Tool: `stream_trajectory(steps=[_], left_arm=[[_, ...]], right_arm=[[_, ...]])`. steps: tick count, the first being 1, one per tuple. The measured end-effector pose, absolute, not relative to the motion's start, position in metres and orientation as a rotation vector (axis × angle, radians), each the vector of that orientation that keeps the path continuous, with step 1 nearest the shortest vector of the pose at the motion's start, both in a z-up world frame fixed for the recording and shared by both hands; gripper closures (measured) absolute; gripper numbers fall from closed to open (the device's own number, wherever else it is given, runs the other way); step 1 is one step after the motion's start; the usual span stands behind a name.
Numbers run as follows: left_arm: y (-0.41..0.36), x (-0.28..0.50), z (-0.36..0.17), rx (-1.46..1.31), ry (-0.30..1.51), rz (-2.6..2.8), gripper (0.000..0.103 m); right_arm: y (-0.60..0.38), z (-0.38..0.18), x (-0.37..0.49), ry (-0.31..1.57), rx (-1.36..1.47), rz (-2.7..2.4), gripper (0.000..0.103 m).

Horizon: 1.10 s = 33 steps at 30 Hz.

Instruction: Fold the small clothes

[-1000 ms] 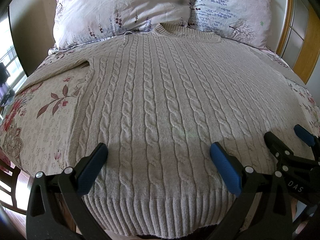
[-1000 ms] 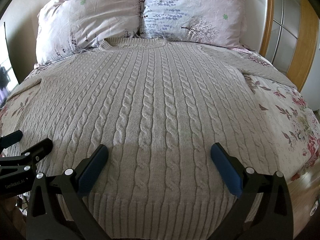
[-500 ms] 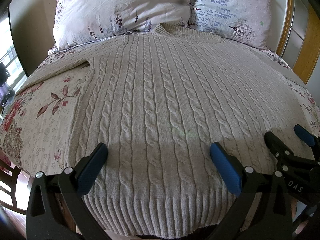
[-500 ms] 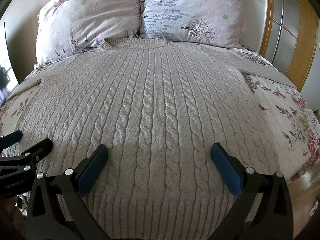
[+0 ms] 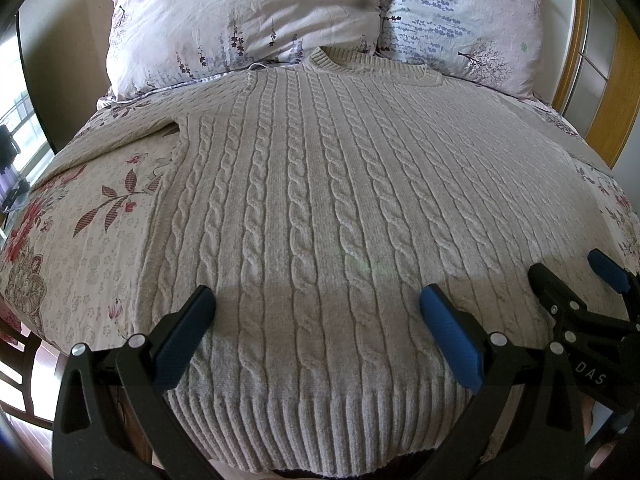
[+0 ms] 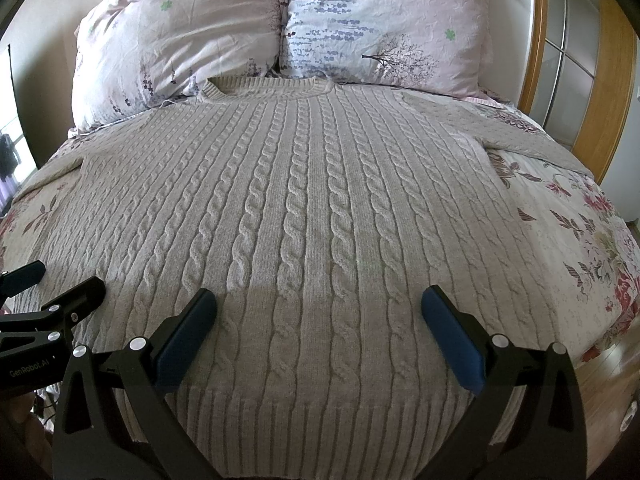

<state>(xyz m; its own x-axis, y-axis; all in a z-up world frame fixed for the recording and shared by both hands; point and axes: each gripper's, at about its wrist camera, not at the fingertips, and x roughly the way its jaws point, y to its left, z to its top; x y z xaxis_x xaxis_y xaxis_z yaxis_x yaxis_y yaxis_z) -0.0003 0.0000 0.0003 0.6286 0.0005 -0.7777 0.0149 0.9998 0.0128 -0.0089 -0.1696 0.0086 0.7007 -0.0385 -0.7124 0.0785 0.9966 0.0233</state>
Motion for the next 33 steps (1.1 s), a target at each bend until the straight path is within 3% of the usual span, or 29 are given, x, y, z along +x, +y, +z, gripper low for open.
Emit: stream_trajectory(steps=[27, 33], left_arm=[[0.0, 0.015, 0.003, 0.043, 0.972, -0.041, 0.002], [0.006, 0.03, 0.011, 0.045, 0.976, -0.07, 0.002]], right_arm=[[-0.176, 0.009, -0.007, 0.735, 0.003, 0.083, 0.001], [-0.231, 0.038, 0.017, 0.75, 0.207, 0.099, 0.001]])
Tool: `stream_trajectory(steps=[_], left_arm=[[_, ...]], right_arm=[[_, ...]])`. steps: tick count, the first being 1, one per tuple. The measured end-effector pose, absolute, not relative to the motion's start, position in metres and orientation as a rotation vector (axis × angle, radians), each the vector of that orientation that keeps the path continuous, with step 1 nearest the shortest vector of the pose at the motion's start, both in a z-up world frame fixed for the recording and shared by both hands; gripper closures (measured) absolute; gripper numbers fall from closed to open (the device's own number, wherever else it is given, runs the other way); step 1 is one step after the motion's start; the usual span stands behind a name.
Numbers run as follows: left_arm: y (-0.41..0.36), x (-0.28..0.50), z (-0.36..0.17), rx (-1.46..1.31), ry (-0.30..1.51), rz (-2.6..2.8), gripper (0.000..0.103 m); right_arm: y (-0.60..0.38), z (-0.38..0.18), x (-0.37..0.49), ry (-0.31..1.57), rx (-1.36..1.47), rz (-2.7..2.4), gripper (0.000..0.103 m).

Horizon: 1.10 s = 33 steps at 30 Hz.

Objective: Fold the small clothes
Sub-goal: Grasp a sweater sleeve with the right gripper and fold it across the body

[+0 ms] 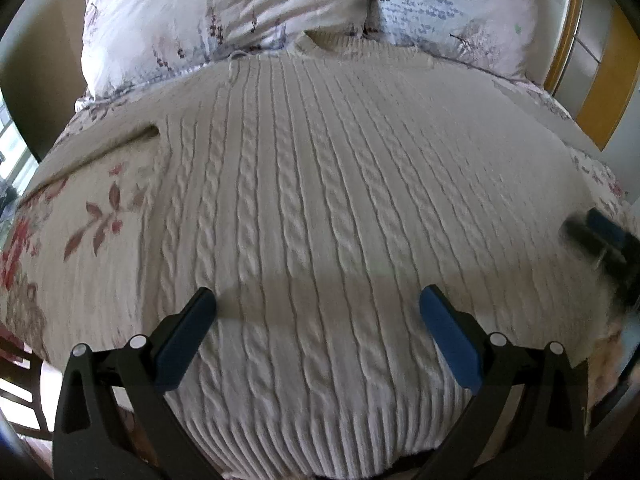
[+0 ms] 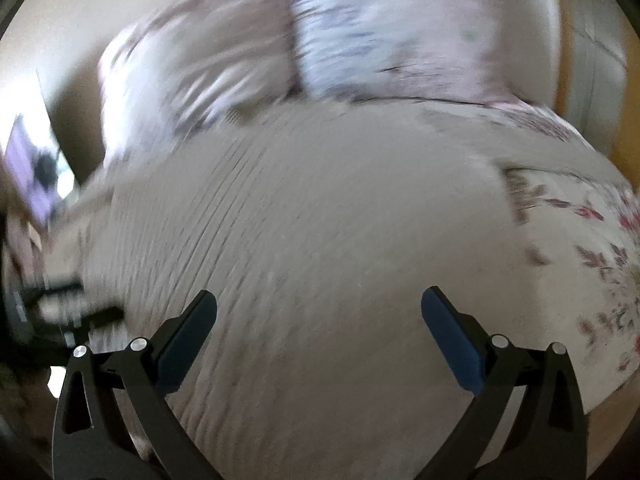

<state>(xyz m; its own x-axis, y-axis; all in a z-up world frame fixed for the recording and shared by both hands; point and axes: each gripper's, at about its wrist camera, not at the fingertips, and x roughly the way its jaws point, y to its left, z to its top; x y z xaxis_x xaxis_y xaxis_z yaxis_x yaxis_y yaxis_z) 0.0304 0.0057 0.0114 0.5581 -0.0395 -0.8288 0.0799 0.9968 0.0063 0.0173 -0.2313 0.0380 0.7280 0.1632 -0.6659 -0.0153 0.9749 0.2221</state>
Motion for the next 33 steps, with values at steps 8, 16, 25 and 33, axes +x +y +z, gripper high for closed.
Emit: stream_trajectory(steps=[8, 16, 25, 33], left_arm=[[0.019, 0.075, 0.046, 0.043, 0.875, -0.044, 0.002], [0.018, 0.129, 0.069, 0.01, 0.807, -0.089, 0.002], [0.015, 0.18, 0.05, -0.112, 0.788, -0.181, 0.002], [0.031, 0.195, 0.031, -0.234, 0.784, -0.216, 0.002]], right_arm=[[-0.389, 0.061, 0.082, 0.749, 0.638, -0.106, 0.028], [-0.462, 0.016, 0.132, 0.868, 0.904, -0.263, 0.049], [-0.502, 0.005, 0.143, 0.767, 1.003, -0.396, 0.073], [-0.515, 0.006, 0.138, 0.716, 0.936, -0.473, 0.091]])
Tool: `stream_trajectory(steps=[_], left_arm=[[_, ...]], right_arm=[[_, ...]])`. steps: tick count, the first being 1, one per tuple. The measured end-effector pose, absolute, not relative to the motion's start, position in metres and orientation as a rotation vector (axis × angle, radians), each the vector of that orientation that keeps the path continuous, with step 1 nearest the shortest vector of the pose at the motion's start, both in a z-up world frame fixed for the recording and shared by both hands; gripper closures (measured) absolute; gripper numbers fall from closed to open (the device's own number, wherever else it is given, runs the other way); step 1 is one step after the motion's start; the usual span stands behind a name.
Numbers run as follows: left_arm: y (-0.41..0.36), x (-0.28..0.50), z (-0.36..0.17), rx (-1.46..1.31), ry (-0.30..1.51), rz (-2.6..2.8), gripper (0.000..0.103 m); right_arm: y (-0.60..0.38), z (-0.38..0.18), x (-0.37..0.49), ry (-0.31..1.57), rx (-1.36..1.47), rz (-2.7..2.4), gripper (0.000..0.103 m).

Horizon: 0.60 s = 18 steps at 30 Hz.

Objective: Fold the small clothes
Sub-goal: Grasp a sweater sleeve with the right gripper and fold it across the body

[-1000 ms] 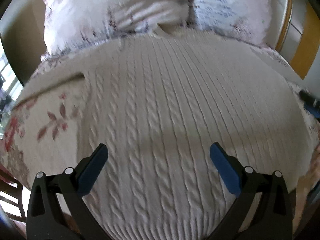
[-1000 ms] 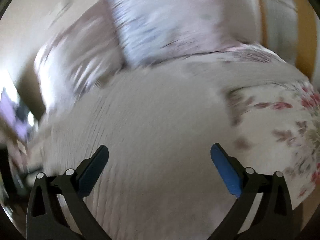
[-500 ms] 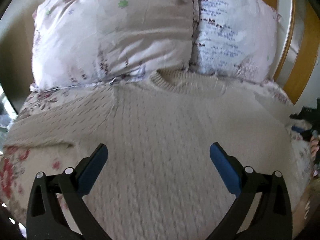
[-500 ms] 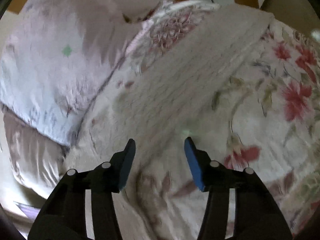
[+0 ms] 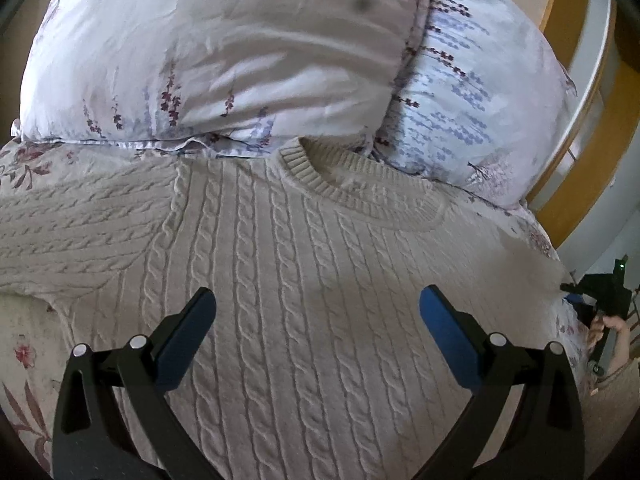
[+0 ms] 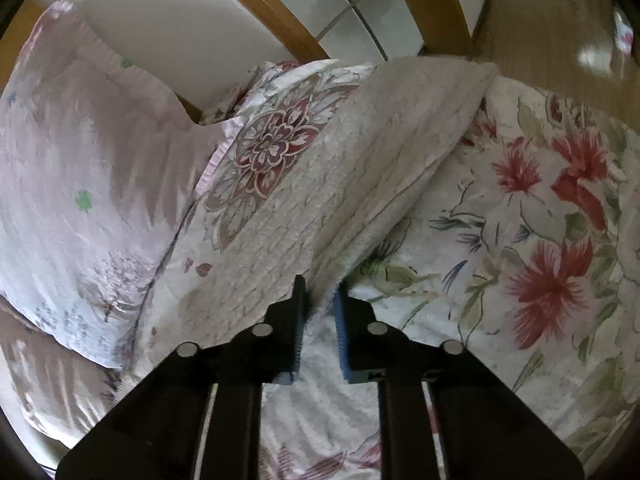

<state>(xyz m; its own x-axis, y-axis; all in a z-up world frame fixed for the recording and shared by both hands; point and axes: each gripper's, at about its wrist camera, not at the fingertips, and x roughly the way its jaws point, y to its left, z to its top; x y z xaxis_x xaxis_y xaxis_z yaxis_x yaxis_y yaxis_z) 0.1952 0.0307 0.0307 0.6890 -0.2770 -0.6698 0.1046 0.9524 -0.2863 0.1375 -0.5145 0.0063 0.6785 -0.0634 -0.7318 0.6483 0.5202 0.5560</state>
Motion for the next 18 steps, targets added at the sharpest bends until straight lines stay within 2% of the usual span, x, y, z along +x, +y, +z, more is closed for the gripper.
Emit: stream_trajectory(steps=[12, 18], left_arm=[[0.038, 0.201, 0.02, -0.317, 0.798, -0.317, 0.002], [0.051, 0.205, 0.015, -0.392, 0.803, -0.3, 0.002]], right_arm=[[-0.437, 0.078, 0.152, 0.574, 0.634, -0.284, 0.093], [-0.332, 0.077, 0.166, 0.653, 0.496, 0.033, 0.093]])
